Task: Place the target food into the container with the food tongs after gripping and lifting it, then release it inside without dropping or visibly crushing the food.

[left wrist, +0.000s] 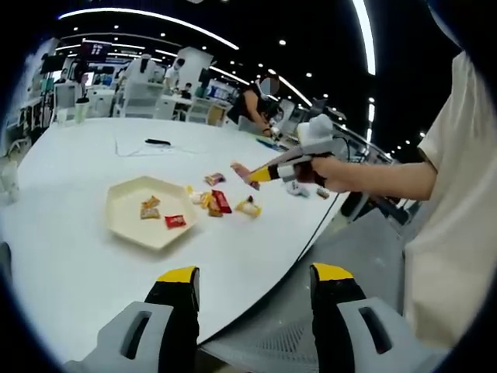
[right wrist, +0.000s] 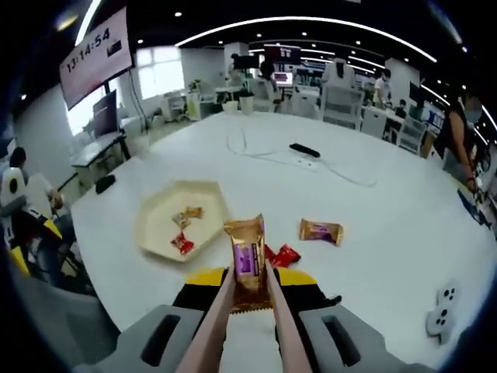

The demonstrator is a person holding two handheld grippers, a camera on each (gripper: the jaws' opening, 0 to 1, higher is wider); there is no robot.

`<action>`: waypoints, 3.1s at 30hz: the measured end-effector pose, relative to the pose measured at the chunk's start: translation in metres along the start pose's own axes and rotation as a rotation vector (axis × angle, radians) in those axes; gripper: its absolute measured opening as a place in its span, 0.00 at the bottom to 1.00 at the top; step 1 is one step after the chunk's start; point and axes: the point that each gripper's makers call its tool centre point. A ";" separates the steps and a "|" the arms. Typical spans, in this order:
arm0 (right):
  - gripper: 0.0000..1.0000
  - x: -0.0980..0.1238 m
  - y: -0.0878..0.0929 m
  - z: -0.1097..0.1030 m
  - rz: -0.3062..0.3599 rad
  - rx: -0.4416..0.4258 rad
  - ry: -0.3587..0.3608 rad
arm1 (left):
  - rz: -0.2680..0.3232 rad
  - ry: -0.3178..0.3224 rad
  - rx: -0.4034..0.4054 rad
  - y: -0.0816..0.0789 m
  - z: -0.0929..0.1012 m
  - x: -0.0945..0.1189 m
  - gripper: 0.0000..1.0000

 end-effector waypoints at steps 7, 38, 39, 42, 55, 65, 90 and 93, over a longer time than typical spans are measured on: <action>0.22 0.010 -0.024 0.007 0.043 0.027 0.020 | 0.021 0.005 -0.014 -0.008 0.000 0.006 0.57; 0.22 0.032 -0.073 0.005 0.150 0.057 0.047 | 0.074 0.004 -0.044 -0.006 0.013 0.026 0.57; 0.22 0.031 -0.075 0.005 0.153 0.058 0.046 | 0.075 0.004 -0.045 -0.005 0.013 0.027 0.57; 0.22 0.029 -0.079 0.003 0.158 0.060 0.041 | 0.078 0.001 -0.042 -0.004 0.013 0.028 0.57; 0.22 0.011 -0.102 -0.019 0.174 0.101 -0.013 | 0.112 -0.031 -0.019 -0.003 0.006 0.040 0.57; 0.22 -0.006 -0.120 -0.048 0.188 0.136 -0.077 | 0.138 -0.070 0.007 0.003 -0.002 0.054 0.57; 0.22 -0.029 -0.148 -0.096 0.200 0.219 -0.181 | 0.180 -0.109 0.046 0.006 -0.012 0.067 0.57; 0.22 -0.030 -0.150 -0.098 0.203 0.220 -0.186 | 0.178 -0.109 0.045 0.006 -0.013 0.067 0.57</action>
Point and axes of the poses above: the point that each gripper's makers call its tool centre point, and the gripper's own axes: x roughly backward along the fingers, z roughly to its right, y roughly out of its underside, and after that the axes turned 15 degrees about x, right-handed
